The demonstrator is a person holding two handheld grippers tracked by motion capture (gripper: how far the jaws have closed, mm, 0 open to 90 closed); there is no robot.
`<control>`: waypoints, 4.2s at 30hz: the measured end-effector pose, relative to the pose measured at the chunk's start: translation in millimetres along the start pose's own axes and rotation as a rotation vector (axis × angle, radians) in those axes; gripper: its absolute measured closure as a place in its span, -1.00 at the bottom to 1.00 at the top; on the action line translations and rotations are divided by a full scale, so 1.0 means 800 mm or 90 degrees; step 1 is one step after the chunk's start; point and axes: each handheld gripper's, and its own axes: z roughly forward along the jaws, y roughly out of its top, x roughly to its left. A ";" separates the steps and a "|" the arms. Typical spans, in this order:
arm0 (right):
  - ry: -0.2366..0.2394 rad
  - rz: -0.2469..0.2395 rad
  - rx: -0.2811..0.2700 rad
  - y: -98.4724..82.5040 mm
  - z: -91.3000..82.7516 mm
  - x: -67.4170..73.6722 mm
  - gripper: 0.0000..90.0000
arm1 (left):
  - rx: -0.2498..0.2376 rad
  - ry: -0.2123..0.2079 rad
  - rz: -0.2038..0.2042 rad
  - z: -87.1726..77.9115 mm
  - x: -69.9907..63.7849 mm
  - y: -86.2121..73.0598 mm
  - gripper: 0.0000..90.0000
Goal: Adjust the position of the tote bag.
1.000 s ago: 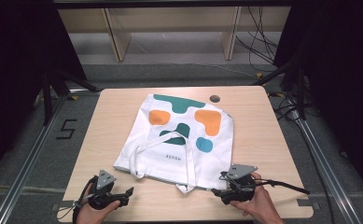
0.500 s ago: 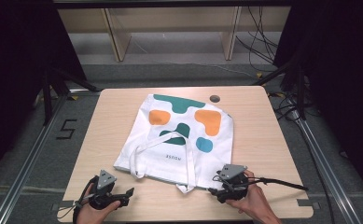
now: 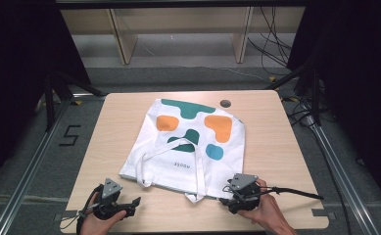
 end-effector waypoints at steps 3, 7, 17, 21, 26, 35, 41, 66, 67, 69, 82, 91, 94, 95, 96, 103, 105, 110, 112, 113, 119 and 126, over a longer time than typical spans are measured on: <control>0.000 -0.003 0.003 0.000 0.001 -0.001 -0.32 | 0.007 -0.010 0.010 -0.001 0.001 0.001 -0.62; -0.012 -0.017 -0.010 0.002 0.001 -0.001 -0.23 | 0.014 -0.015 0.020 -0.002 0.002 0.001 -0.62; -0.014 -0.025 -0.031 0.005 -0.005 -0.001 -0.07 | 0.016 -0.015 0.020 -0.002 0.002 0.001 -0.62; -0.007 -0.034 -0.006 0.001 -0.003 0.005 0.19 | 0.006 -0.019 0.015 -0.002 0.000 0.001 -0.62; -0.024 -0.058 0.004 -0.003 -0.009 0.006 0.38 | 0.008 -0.018 0.015 -0.002 0.000 0.000 -0.62; -0.070 -0.100 0.014 -0.005 -0.011 0.005 0.50 | 0.018 -0.025 0.027 -0.001 -0.001 0.001 -0.62; -0.031 -0.070 -0.011 -0.001 -0.006 0.000 0.80 | 0.009 -0.019 0.018 -0.001 0.000 0.001 -0.62; 0.007 0.118 -0.173 0.005 -0.056 -0.055 0.98 | -0.009 0.040 0.043 0.050 0.040 0.048 -0.11; 0.007 0.118 -0.173 0.005 -0.056 -0.055 0.98 | -0.009 0.040 0.043 0.050 0.040 0.048 0.05; 0.009 0.114 -0.158 0.004 -0.053 -0.051 0.96 | -0.013 0.026 0.061 0.051 0.038 0.052 0.42; -0.110 0.037 -0.004 -0.030 -0.039 -0.030 0.31 | -0.041 0.010 0.126 0.036 0.027 0.054 0.84; -0.150 -0.051 0.005 -0.032 -0.033 -0.044 0.88 | -0.060 -0.004 0.158 0.022 0.016 0.059 0.87; -0.144 -0.020 -0.025 -0.028 -0.043 -0.053 0.96 | -0.068 -0.011 0.155 0.016 0.014 0.062 0.87; -0.137 0.002 -0.037 -0.025 -0.049 -0.057 0.96 | -0.085 -0.015 0.142 0.014 0.011 0.064 0.88; -0.134 0.004 -0.053 -0.022 -0.056 -0.062 0.97 | -0.090 -0.018 0.145 0.009 0.010 0.067 0.88; -0.108 0.063 -0.139 0.006 -0.108 -0.091 0.97 | -0.150 -0.042 0.184 -0.026 -0.004 0.091 0.89; -0.094 0.084 -0.177 0.025 -0.138 -0.101 0.97 | -0.169 -0.049 0.179 -0.042 -0.011 0.098 0.89; -0.072 0.115 -0.225 0.057 -0.179 -0.109 0.97 | -0.213 -0.065 0.191 -0.087 -0.025 0.118 0.90; -0.067 0.100 -0.247 0.068 -0.193 -0.114 0.98 | -0.226 -0.064 0.208 -0.102 -0.029 0.125 0.91; -0.062 0.106 -0.257 0.073 -0.200 -0.114 0.98 | -0.226 -0.064 0.208 -0.102 -0.029 0.125 0.91; -0.048 0.104 -0.310 0.094 -0.235 -0.121 0.98 | -0.281 -0.087 0.203 -0.140 -0.033 0.146 0.91; -0.053 0.092 -0.378 0.126 -0.292 -0.129 0.98 | -0.340 -0.101 0.225 -0.190 -0.043 0.182 0.92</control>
